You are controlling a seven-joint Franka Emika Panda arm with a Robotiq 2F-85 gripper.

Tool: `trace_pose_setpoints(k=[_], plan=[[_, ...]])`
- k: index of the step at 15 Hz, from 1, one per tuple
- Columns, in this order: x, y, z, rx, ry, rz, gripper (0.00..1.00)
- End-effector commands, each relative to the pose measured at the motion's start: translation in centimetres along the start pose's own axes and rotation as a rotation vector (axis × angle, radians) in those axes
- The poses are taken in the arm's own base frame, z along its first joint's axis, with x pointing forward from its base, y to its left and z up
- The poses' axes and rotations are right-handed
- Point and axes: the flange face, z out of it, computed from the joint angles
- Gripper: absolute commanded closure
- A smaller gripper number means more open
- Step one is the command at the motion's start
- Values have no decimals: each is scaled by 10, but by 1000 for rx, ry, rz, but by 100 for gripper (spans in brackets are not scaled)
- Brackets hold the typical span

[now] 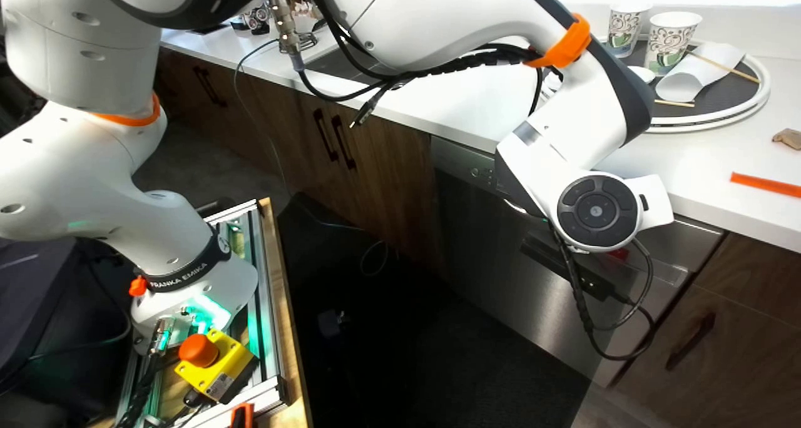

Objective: Press the button on the washing machine

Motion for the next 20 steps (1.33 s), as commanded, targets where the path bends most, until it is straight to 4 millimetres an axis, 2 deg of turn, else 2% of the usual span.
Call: trace_pose_setpoints(k=[1, 20], plan=[[-1, 2, 8, 29, 9, 29, 100], [10, 5, 20, 18, 52, 48, 100]])
